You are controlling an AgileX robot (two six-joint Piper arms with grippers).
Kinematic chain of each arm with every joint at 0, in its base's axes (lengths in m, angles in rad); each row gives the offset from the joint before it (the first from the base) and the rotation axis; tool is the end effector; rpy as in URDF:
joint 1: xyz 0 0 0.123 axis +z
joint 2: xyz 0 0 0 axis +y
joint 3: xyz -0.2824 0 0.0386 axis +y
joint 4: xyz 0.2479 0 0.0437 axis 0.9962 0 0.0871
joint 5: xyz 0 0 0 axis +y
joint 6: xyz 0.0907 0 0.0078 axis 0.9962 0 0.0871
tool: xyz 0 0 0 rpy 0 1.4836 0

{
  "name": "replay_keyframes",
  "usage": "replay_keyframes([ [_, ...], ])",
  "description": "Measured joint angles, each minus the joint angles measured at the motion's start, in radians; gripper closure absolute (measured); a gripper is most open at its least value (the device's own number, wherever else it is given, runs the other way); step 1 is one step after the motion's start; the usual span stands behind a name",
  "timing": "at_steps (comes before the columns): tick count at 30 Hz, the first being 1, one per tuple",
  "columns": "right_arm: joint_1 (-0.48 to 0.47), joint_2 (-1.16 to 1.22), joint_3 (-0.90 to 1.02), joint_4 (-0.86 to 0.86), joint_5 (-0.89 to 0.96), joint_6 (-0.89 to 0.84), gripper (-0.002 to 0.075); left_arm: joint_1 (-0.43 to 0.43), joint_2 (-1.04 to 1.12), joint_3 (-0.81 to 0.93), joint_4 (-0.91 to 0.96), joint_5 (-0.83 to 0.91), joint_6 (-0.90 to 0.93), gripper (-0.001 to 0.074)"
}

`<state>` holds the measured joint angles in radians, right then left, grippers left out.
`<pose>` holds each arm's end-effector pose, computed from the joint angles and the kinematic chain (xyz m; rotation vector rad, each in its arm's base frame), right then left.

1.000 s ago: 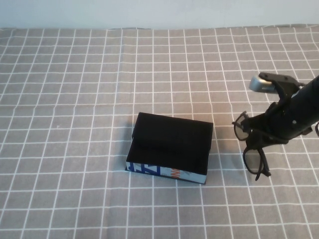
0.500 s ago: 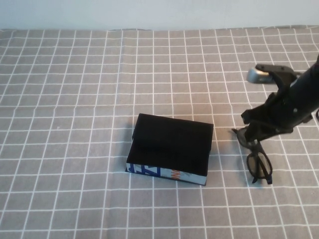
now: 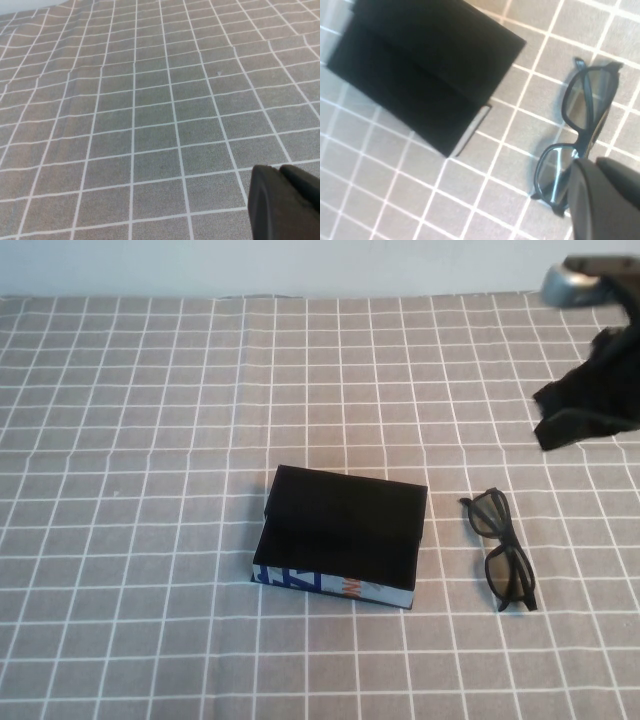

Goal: Take glasses out of glasses case

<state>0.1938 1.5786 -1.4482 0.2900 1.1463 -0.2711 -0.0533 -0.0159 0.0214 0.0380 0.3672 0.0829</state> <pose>0.3155 0.0861 0.3351 -0.5366 2.6748 0.3738 0.0525 -0.0016 0.1737 0.1497 1.8504 0.0579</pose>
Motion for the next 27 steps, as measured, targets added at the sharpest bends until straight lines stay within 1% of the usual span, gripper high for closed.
replay_keyframes([
  [4,0.0,-0.128,0.01,-0.003,0.012,0.021,0.0742,0.0,0.0,0.0,0.0,0.0,0.0,0.0739],
  [9,0.0,-0.302,0.077,-0.048,0.005,0.069,0.0742,0.0,0.0,0.0,0.0,0.0,0.0,0.0739],
  [18,-0.002,-0.714,0.345,-0.141,-0.174,0.077,0.0742,0.0,0.0,0.0,0.0,0.0,0.0,0.0739],
  [23,-0.002,-0.871,0.441,-0.119,-0.16,0.077,0.0742,0.0,0.0,0.0,0.0,0.0,0.0,0.0739],
  [27,-0.002,-0.93,0.471,-0.085,-0.12,0.077,0.0742,0.0,0.0,0.0,0.0,0.0,0.0,0.0739],
])
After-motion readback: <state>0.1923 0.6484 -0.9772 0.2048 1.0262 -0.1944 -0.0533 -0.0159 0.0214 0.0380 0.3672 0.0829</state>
